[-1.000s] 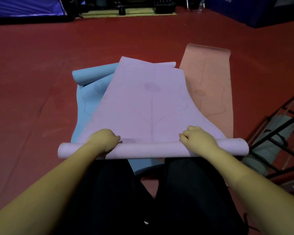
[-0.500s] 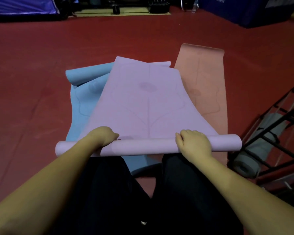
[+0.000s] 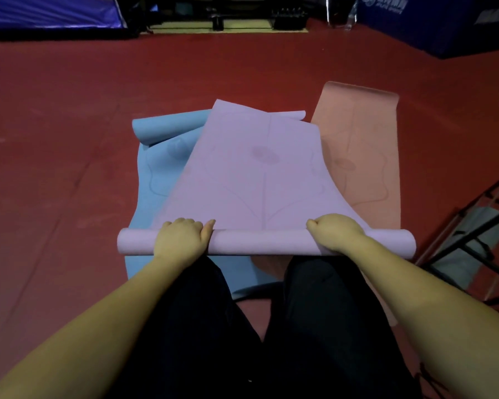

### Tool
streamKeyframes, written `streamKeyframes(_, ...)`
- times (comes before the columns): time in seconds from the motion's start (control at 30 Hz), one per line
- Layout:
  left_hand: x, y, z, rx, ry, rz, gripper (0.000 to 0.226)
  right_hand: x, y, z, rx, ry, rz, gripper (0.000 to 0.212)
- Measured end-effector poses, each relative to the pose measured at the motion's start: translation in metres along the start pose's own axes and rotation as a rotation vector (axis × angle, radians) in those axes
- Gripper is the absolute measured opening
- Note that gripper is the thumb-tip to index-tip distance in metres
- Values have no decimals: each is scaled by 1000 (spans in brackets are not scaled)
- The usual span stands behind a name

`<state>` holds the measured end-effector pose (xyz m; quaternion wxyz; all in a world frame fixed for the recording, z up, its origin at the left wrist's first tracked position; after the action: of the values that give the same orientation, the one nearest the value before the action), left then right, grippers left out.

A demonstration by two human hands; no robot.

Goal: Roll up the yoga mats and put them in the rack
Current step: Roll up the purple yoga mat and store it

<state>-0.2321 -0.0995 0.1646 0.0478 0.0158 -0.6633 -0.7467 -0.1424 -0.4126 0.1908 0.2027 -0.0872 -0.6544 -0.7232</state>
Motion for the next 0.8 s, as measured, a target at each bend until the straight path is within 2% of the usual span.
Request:
streamKeyframes(0.1,-9,9,1,26,25,-36,66,2,11,-1,-31,-26,66,58)
streamKeyframes(0.27,-6,28,4,126,7,112,51,15,18,-14,-74,-35,221,59)
streamKeyframes(0.37,0,26,3,126,8,185,54,19,2,-20,-93,-8,262,55)
streamKeyframes(0.43,-2,23,4,132,22,242,59,18,-7,-21,-104,38,136,47)
streamKeyframes(0.5,-5,24,5,159,40,285,60,23,-12,-17,-148,42,-97,35)
streamKeyframes(0.6,-10,23,5,115,4,266,51,42,-19,-8,-154,35,-430,32)
streamKeyframes(0.67,-12,22,6,103,-6,269,49,50,-25,-9,-170,69,-495,36)
streamKeyframes(0.8,-25,22,10,210,70,405,62,56,-38,-10,-131,151,-543,53)
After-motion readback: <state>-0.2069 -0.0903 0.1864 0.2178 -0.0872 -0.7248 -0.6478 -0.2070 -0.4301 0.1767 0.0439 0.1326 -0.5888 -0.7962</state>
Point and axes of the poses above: each hand's wrist, its own x-axis away from the middle knuckle, its own y-axis out of the back of the hand, z = x × y, the point moved 1 cm from there along -x, towards the middle knuckle, and after that the axes turned 5 degrees about -x, right-handed, at the moved point
